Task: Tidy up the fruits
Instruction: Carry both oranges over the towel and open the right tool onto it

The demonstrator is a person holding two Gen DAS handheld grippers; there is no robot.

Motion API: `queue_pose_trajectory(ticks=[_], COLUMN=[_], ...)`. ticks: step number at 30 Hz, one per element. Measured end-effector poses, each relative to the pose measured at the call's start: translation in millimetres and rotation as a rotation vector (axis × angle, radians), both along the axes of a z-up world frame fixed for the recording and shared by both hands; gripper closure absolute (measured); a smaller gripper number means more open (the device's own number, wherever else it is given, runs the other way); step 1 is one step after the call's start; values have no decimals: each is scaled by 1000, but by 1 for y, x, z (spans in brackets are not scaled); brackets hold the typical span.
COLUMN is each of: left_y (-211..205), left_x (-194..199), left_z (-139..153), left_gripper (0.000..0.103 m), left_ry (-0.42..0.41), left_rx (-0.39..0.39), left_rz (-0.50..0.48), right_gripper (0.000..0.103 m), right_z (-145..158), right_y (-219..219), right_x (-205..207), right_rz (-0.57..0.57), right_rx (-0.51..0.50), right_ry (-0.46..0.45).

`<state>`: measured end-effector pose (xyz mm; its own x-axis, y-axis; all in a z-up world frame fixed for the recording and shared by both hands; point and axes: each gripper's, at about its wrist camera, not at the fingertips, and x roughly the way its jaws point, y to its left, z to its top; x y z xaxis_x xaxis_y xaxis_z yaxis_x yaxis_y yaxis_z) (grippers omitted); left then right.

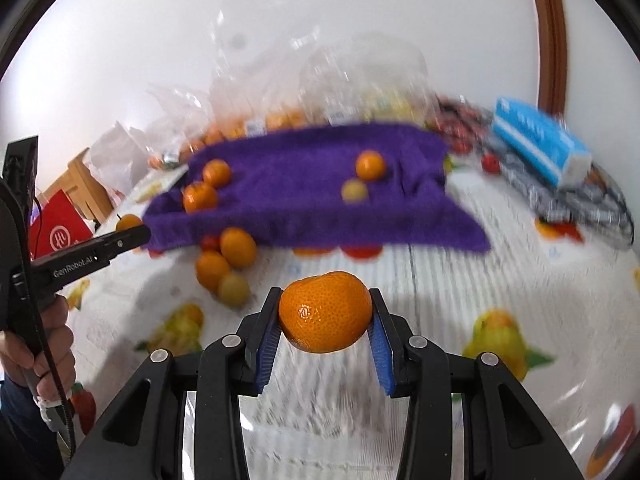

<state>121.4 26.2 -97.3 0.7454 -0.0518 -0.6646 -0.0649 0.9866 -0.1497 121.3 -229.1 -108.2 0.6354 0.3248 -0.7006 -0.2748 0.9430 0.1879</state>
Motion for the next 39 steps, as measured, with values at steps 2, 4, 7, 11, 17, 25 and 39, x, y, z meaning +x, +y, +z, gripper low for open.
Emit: queue_pose_trajectory(ticks=[2, 4, 7, 11, 17, 25, 39], left_y=[4, 8, 14, 24, 27, 23, 24], left_x=[4, 7, 12, 24, 47, 68, 74], left_z=[6, 12, 18, 20, 16, -1, -18], left_gripper=[73, 73, 73, 73, 73, 73, 73], left_ry=[-9, -17, -25, -34, -33, -55, -22], left_rx=[13, 19, 41, 18, -2, -15, 39], left_rz=[17, 20, 35, 57, 66, 58, 83], right_gripper=[62, 62, 62, 62, 62, 62, 64], right_z=[12, 24, 34, 41, 48, 34, 3], right_y=[4, 9, 12, 17, 22, 9, -11], right_x=[7, 17, 34, 56, 87, 117, 131], right_rz=[-1, -4, -7, -18, -29, -57, -97], right_rx=[-16, -21, 1, -1, -8, -5, 9], right_ry=[-38, -74, -94, -111, -122, -152, -70])
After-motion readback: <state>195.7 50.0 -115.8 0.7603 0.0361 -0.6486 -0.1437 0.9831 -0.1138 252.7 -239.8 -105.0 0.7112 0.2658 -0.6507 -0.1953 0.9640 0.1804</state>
